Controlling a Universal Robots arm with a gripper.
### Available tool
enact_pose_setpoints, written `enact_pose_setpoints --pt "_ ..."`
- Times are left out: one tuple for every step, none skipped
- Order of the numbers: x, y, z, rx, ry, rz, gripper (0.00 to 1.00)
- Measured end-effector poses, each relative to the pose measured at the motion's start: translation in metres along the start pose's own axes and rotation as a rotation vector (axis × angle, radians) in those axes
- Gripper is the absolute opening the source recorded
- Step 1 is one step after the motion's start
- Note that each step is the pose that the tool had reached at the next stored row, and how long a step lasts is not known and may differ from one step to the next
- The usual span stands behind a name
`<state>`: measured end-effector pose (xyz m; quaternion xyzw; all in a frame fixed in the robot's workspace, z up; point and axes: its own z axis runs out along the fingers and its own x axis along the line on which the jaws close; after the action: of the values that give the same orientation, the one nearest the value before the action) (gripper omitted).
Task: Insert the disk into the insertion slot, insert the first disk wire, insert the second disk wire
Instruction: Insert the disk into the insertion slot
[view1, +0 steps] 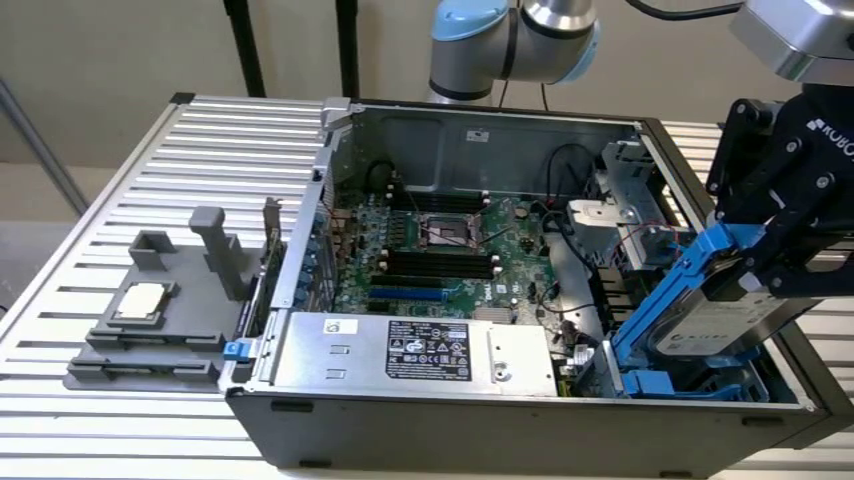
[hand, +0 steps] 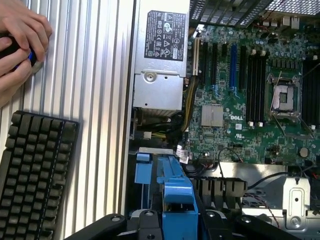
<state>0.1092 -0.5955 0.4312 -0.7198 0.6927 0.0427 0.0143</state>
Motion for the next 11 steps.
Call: enact_pose_setpoints --pt "0.0002 0.0000 0.0001 0.0001 -0.0004 0.000 0.32" --pt "0.0004 0.0000 -0.0002 0.0001 -0.0007 0.000 0.32" --pt "0.0007 0.0000 -0.0009 0.0002 -0.0011 0.000 0.32" --pt "0.0008 0.0000 -0.0023 0.0005 -0.0018 0.000 0.32" --pt "0.0009 0.0001 -0.0047 0.0004 -0.0018 -0.001 0.32" --pt "0.0010 0.0002 -0.0074 0.0001 -0.0006 0.000 0.32" --pt "0.0010 0.0003 -0.0090 0.0001 -0.0006 0.000 0.32" --pt "0.0011 0.0005 -0.0096 0.0000 -0.0005 0.000 0.32" --pt "0.0016 0.0006 -0.0097 0.0000 0.0006 0.000 0.32" --pt "0.0018 0.0007 -0.0097 0.0000 0.0024 0.000 0.32" --pt "0.0020 0.0009 -0.0097 -0.0001 0.0049 0.000 0.32"
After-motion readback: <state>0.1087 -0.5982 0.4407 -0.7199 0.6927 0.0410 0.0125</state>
